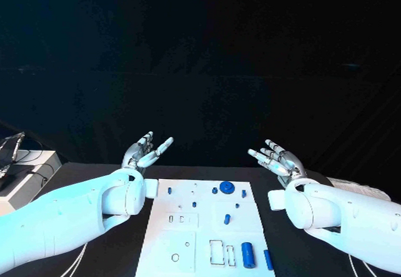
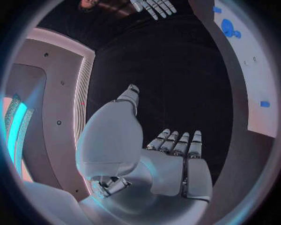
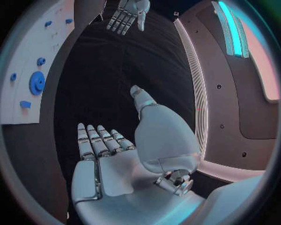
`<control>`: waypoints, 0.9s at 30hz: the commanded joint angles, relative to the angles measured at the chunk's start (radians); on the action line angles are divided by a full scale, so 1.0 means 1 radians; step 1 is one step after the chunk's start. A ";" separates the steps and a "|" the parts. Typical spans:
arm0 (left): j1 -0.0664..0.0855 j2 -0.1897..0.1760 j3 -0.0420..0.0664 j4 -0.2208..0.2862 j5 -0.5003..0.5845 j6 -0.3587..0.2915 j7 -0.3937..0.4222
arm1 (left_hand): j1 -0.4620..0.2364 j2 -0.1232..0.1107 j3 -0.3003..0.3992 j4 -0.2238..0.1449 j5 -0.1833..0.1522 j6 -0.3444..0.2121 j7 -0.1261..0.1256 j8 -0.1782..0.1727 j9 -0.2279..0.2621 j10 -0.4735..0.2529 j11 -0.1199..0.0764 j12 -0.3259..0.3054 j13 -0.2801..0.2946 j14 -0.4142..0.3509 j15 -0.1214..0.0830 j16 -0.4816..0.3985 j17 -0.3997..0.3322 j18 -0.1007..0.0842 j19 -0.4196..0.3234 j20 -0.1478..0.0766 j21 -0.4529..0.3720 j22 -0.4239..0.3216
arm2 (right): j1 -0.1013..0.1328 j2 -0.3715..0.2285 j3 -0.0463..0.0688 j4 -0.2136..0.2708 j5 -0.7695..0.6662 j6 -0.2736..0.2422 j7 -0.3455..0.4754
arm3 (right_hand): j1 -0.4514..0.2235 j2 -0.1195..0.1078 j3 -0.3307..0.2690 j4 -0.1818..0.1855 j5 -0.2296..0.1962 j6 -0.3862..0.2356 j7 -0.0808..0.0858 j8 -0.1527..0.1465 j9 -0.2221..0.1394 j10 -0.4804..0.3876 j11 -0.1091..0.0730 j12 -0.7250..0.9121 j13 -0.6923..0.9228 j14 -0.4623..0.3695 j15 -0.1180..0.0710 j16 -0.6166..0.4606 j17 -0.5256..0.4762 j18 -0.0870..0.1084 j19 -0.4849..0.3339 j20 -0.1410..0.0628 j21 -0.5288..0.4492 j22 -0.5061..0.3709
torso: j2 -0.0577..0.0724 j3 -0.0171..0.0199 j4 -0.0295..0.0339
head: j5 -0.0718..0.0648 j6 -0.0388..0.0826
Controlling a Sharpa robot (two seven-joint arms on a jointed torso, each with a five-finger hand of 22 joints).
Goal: Assemble the parts on the task board
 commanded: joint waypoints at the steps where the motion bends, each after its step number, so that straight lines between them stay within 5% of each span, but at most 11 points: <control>1: -0.001 0.008 0.005 -0.015 -0.048 0.108 -0.032 | 0.047 0.008 0.007 0.012 0.006 0.018 0.003 0.005 0.003 0.015 0.001 0.006 0.003 0.004 0.010 0.004 0.002 0.019 0.006 0.014 0.009 0.002 | 0.019 -0.002 -0.017 -0.025 -0.027 0.188 -0.051 | 0.071 0.012 -0.004 -0.042 0.001 0.034 0.163 0.009 0.003 0.040 0.010 0.008 0.004 0.044 0.007 0.007 0.004 0.020 0.038 0.013 0.024 0.006 | 0.000 0.0001 0.0000 | 0.000 0.000; 7: -0.001 0.008 0.005 -0.015 -0.048 0.108 -0.032 | 0.045 0.044 0.015 -0.005 0.006 0.124 0.016 0.021 0.013 0.117 0.027 0.018 0.011 0.093 0.029 0.019 0.011 0.032 0.068 0.008 0.033 0.014 | 0.033 -0.003 -0.031 -0.042 -0.029 0.225 -0.062 | 0.119 0.038 -0.021 -0.100 -0.030 0.173 0.157 0.020 0.013 0.220 -0.015 0.017 0.013 0.313 -0.029 0.023 0.017 0.068 0.268 -0.007 0.113 0.031 | 0.000 0.0001 0.0000 | 0.000 0.000; 8: -0.023 0.005 0.004 -0.031 -0.049 0.135 -0.028 | 0.045 0.053 0.016 -0.016 0.006 0.164 0.017 0.026 0.016 0.156 0.031 0.020 0.014 0.149 0.032 0.028 0.017 0.038 0.104 0.010 0.048 0.021 | 0.024 0.007 -0.031 -0.102 -0.246 0.220 -0.082 | 0.129 0.041 -0.024 -0.112 -0.033 0.208 0.154 0.021 0.015 0.262 -0.021 0.019 0.015 0.361 -0.036 0.024 0.020 0.072 0.308 -0.011 0.125 0.032 | 0.001 0.0000 0.0004 | 0.007 -0.040; 11: -0.027 -0.002 0.004 -0.029 -0.058 0.146 -0.026 | 0.035 0.085 0.009 -0.049 0.008 0.277 0.036 0.041 0.024 0.348 0.066 0.046 0.028 0.387 0.037 0.074 0.036 0.070 0.392 0.029 0.169 0.076 | 0.016 0.014 -0.030 -0.121 -0.382 0.206 -0.080 | 0.166 0.049 -0.027 -0.152 -0.055 0.405 0.119 0.036 0.025 0.530 -0.060 0.030 0.022 0.635 -0.075 0.040 0.030 0.087 0.496 -0.038 0.185 0.044 | 0.001 -0.0005 0.0002 | 0.008 -0.044; 13: -0.030 -0.008 0.004 -0.026 -0.071 0.162 -0.027 | 0.030 0.106 -0.003 -0.078 0.003 0.396 0.057 0.060 0.032 0.539 0.084 0.066 0.034 0.636 0.016 0.117 0.049 0.101 0.588 0.023 0.253 0.110 | 0.012 0.020 -0.030 -0.134 -0.478 0.196 -0.080 | 0.178 0.052 -0.024 -0.167 -0.065 0.496 0.103 0.036 0.029 0.642 -0.077 0.034 0.030 0.765 -0.094 0.041 0.035 0.088 0.547 -0.056 0.194 0.043 | 0.001 -0.0005 -0.0004 | 0.007 -0.051; 14: -0.031 -0.012 0.004 -0.022 -0.082 0.169 -0.029 | 0.023 0.123 -0.014 -0.095 0.002 0.504 0.072 0.077 0.038 0.736 0.079 0.088 0.043 0.827 -0.008 0.154 0.062 0.126 0.663 0.010 0.286 0.120 | 0.010 0.023 -0.030 -0.141 -0.532 0.191 -0.082 | 0.179 0.054 -0.022 -0.173 -0.069 0.549 0.095 0.035 0.030 0.718 -0.087 0.033 0.035 0.807 -0.106 0.038 0.034 0.086 0.582 -0.071 0.200 0.042 | 0.002 -0.0011 -0.0003 | 0.007 -0.053; 19: -0.041 -0.046 0.003 0.013 -0.159 0.200 -0.041 | 0.062 0.162 -0.034 -0.181 0.010 0.829 0.057 0.107 0.052 1.075 0.000 0.104 0.056 1.157 -0.114 0.231 0.105 0.163 0.894 -0.058 0.400 0.159 | 0.006 0.044 -0.029 -0.160 -0.794 0.168 -0.126 | 0.176 0.045 0.017 -0.208 -0.079 0.866 0.060 0.054 0.046 0.936 -0.149 0.040 0.036 1.019 -0.189 0.063 0.051 0.077 0.727 -0.153 0.259 0.063 | 0.004 -0.0016 0.0004 | 0.004 -0.074; 22: -0.049 -0.074 0.003 0.047 -0.201 0.221 -0.050 | 0.071 0.172 -0.041 -0.202 0.009 0.867 0.050 0.089 0.049 1.144 -0.020 0.080 0.051 1.243 -0.143 0.265 0.141 0.146 0.959 -0.105 0.455 0.186 | 0.005 0.063 -0.028 -0.173 -0.921 0.156 -0.169 | 0.159 0.032 0.021 -0.213 -0.071 0.891 0.048 0.054 0.049 0.975 -0.166 0.042 0.038 1.103 -0.218 0.076 0.067 0.068 0.787 -0.191 0.292 0.078 | 0.006 -0.0016 0.0022 | 0.001 -0.085; 24: -0.053 -0.095 0.003 0.074 -0.224 0.236 -0.057 | 0.078 0.173 -0.050 -0.220 0.009 0.898 0.044 0.073 0.050 1.189 -0.035 0.059 0.051 1.306 -0.168 0.328 0.198 0.119 1.001 -0.153 0.518 0.221 | 0.005 0.078 -0.027 -0.187 -0.993 0.144 -0.193 | 0.154 0.025 0.019 -0.216 -0.069 0.909 0.040 0.054 0.050 1.003 -0.179 0.042 0.038 1.172 -0.242 0.093 0.088 0.064 0.837 -0.223 0.333 0.099 | 0.011 -0.0022 0.0042 | -0.002 -0.087; 25: -0.054 -0.106 0.003 0.088 -0.235 0.243 -0.061 | 0.076 0.180 -0.059 -0.233 0.006 0.916 0.046 0.046 0.050 1.199 -0.036 0.052 0.051 1.299 -0.178 0.403 0.277 0.079 1.001 -0.200 0.587 0.267 | 0.005 0.087 -0.026 -0.197 -1.023 0.138 -0.204 | 0.153 0.022 0.016 -0.217 -0.063 0.922 0.034 0.056 0.052 1.023 -0.187 0.043 0.039 1.215 -0.257 0.112 0.103 0.066 0.869 -0.239 0.359 0.113 | 0.013 -0.0027 0.0048 | -0.004 -0.089; 27: -0.055 -0.123 0.003 0.111 -0.255 0.255 -0.066 | 0.081 0.185 -0.060 -0.243 0.011 0.915 0.042 0.049 0.049 1.195 -0.041 0.055 0.051 1.290 -0.182 0.449 0.325 0.063 0.988 -0.219 0.622 0.293 | 0.005 0.102 -0.025 -0.213 -1.069 0.135 -0.220 | 0.149 0.011 0.001 -0.218 -0.054 0.938 0.024 0.055 0.053 1.057 -0.206 0.043 0.041 1.283 -0.289 0.195 0.153 0.075 0.950 -0.278 0.429 0.149 | 0.021 -0.0036 0.0073 | -0.008 -0.087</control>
